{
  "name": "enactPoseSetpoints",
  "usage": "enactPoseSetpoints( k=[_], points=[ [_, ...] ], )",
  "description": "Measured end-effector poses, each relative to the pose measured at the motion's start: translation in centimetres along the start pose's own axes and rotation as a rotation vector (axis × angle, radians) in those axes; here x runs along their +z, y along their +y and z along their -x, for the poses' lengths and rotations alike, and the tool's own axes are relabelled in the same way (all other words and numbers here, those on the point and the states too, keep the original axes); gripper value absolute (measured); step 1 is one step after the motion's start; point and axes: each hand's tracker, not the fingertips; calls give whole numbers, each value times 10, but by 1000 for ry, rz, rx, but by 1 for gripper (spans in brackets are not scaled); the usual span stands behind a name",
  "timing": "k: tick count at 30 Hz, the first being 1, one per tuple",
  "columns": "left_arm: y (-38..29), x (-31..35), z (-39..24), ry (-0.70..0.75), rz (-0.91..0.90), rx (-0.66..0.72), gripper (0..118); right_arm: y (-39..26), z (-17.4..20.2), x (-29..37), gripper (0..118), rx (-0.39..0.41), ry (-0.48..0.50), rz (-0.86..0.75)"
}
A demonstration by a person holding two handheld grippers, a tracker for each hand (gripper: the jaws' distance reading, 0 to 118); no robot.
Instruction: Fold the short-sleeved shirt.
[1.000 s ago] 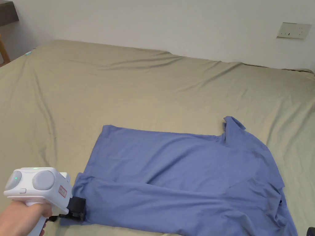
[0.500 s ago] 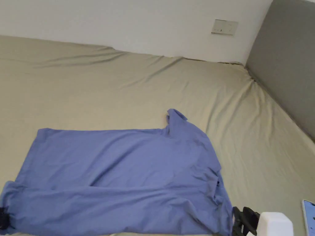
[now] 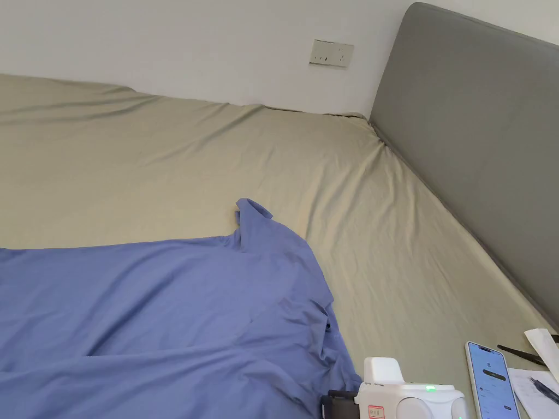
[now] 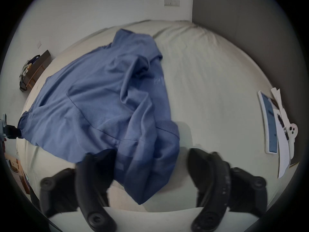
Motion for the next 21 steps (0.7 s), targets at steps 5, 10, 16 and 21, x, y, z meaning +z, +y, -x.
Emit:
enactPoseSetpoints(
  k=[5, 10, 16, 21],
  points=[
    [1, -3, 1, 3, 10, 3, 3, 1, 2, 18, 9, 23, 24, -69],
    [2, 1, 5, -5, -2, 2, 3, 12, 5, 41, 9, 53, 52, -78],
    [-4, 21, 12, -32, -29, 17, 3, 13, -5, 87, 10, -3, 108, -154],
    [-19, 51, 13, -60, -55, 11, 3, -5, -6, 133, 10, -1, 131, -204]
  ],
)
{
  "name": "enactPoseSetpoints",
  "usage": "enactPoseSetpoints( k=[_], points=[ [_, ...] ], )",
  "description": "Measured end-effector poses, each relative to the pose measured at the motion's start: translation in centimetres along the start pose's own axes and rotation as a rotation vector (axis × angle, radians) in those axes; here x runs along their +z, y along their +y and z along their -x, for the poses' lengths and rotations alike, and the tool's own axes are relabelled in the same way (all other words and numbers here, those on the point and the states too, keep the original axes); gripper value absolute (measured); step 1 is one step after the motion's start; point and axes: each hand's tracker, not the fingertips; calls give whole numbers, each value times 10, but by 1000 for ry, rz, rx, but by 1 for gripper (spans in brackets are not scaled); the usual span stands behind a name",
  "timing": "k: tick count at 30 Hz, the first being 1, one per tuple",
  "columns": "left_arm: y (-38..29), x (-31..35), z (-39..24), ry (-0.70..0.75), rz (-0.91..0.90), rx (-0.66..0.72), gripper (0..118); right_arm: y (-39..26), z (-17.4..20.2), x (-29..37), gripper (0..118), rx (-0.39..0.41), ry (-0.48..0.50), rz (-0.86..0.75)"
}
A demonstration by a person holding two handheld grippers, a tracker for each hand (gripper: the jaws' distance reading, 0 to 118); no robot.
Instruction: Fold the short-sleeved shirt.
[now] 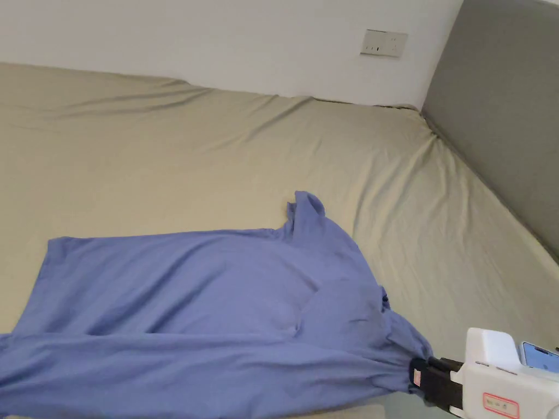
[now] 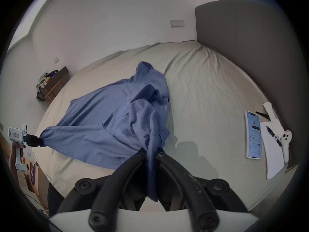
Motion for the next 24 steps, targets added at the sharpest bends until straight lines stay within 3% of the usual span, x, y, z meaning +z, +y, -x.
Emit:
enactPoseSetpoints(
  k=[9, 21, 23, 24],
  points=[
    [-69, 39, 21, 32, 33, -7, 3, -64, 0, 72, 10, 5, -35, 2],
    [-117, -16, 35, 71, 103, 35, 3, -123, -3, 3, 10, 8, -118, 145],
    [-119, -19, 37, 76, 95, 39, 21, -125, -7, 3, 12, 7, -115, 138],
    [-119, -19, 37, 109, 87, 32, 39, -126, -7, 3, 20, 16, -119, 127]
  ],
)
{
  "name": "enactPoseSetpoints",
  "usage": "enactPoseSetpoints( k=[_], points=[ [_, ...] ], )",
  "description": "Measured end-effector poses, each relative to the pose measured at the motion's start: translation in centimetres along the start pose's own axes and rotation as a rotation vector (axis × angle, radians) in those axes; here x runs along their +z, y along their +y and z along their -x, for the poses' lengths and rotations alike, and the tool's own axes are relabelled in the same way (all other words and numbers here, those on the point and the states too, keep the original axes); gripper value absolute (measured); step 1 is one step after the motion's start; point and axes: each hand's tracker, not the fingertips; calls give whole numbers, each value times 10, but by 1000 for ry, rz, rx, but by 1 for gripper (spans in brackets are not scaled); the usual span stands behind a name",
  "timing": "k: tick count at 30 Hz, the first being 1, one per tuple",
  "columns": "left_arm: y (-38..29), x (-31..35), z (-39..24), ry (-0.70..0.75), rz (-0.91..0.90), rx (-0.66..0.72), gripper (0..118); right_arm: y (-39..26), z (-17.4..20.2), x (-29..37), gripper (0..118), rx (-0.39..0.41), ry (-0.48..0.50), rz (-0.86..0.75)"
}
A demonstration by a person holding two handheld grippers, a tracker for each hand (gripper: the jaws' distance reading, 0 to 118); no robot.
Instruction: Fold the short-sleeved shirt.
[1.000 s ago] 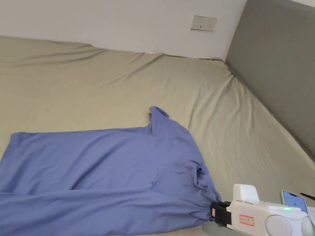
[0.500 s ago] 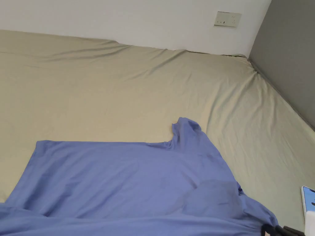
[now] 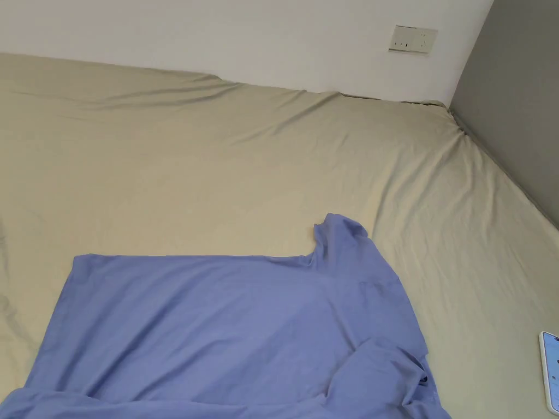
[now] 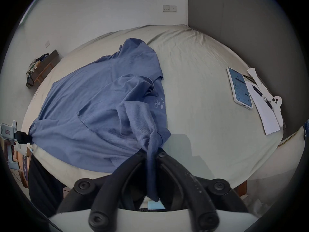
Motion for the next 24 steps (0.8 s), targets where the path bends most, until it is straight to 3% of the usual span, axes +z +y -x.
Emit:
enactPoseSetpoints(
  k=[1, 2, 4, 8, 15, 16, 17, 18, 19, 20, 21, 22, 24],
  points=[
    [-1, 3, 1, 53, -20, -13, 69, 0, 1, 3, 46, 19, -24, -21],
    [-2, 8, 3, 81, -58, -25, 86, 1, 1, 11, 72, 45, -69, -51],
    [-3, 29, 5, 80, -143, -25, 104, 4, 4, 27, 117, 90, -124, -137],
    [2, 81, -7, 5, -387, 9, 106, 18, 19, 72, 118, 115, -171, -398],
    [-11, 121, -67, 15, -840, -136, 105, 38, 72, 111, 118, 152, -177, -760],
    [-14, 121, -73, 18, -894, -139, 96, 37, 79, 112, 116, 163, -159, -790],
    [-17, 116, -75, 10, -911, -121, 80, 36, 85, 112, 107, 170, -145, -811],
    [-19, 114, -79, -13, -933, -106, 53, 35, 88, 109, 90, 176, -130, -812],
    [-21, 111, -83, -30, -939, -110, 10, 35, 94, 109, 58, 183, -125, -821],
    [-24, 108, -87, -14, -946, -124, 1, 34, 98, 108, 25, 190, -124, -830],
    [-27, 104, -89, -15, -977, -148, 0, 34, 103, 106, 3, 195, -134, -835],
    [-28, 102, -91, -23, -969, -169, 0, 34, 104, 105, 3, 192, -173, -856],
    [-30, 98, -94, -38, -977, -180, 0, 39, 107, 103, 3, 200, -102, -818]
  ],
)
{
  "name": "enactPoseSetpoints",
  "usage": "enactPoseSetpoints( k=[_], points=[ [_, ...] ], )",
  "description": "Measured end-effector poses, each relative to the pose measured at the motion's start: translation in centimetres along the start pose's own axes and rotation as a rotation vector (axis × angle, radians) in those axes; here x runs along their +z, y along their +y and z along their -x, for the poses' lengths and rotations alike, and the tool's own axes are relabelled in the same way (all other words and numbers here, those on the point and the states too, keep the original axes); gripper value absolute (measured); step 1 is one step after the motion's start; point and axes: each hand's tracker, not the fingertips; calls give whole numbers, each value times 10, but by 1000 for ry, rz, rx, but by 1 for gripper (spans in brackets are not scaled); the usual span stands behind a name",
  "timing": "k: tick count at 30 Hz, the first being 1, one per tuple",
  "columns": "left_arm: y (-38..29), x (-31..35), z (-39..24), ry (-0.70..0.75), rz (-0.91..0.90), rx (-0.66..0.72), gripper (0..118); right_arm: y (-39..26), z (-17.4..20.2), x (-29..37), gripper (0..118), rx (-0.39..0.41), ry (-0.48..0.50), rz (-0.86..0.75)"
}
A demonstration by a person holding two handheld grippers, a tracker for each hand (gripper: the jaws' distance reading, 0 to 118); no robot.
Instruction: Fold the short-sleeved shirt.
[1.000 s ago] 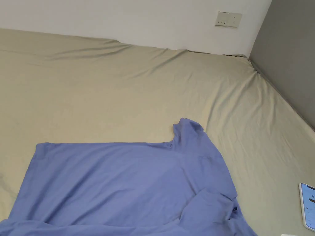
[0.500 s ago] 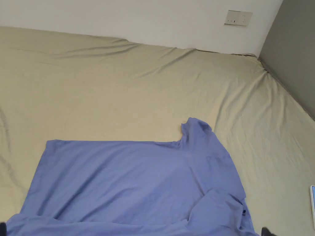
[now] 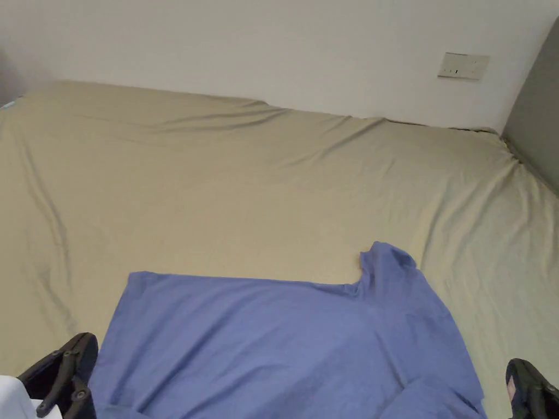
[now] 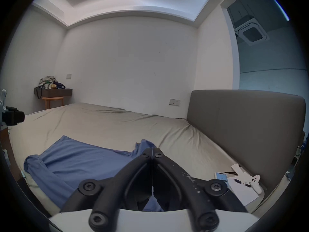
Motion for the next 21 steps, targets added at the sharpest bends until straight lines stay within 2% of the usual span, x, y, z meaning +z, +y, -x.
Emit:
enactPoseSetpoints(
  k=[7, 11, 14, 18, 19, 20, 21],
  points=[
    [9, -43, 7, -17, 44, 25, 0, 0, 10, -24, 3, 1, 15, 26],
    [39, -117, 25, -24, 231, 106, 0, 1, 12, -47, 3, 12, 20, 57],
    [61, -178, 40, -2, 355, 110, 0, 2, 11, -62, 3, -2, 29, 77],
    [82, -269, 67, -38, 597, 177, 0, 2, 10, -84, 3, 1, 28, 107],
    [84, -292, 72, -28, 684, 166, 5, 2, 10, -89, 3, 5, 29, 114],
    [84, -307, 75, -16, 724, 166, 18, 2, 9, -93, 3, 8, 30, 119],
    [84, -325, 81, -4, 753, 151, 45, 2, 9, -97, 3, 11, 31, 124]
  ],
)
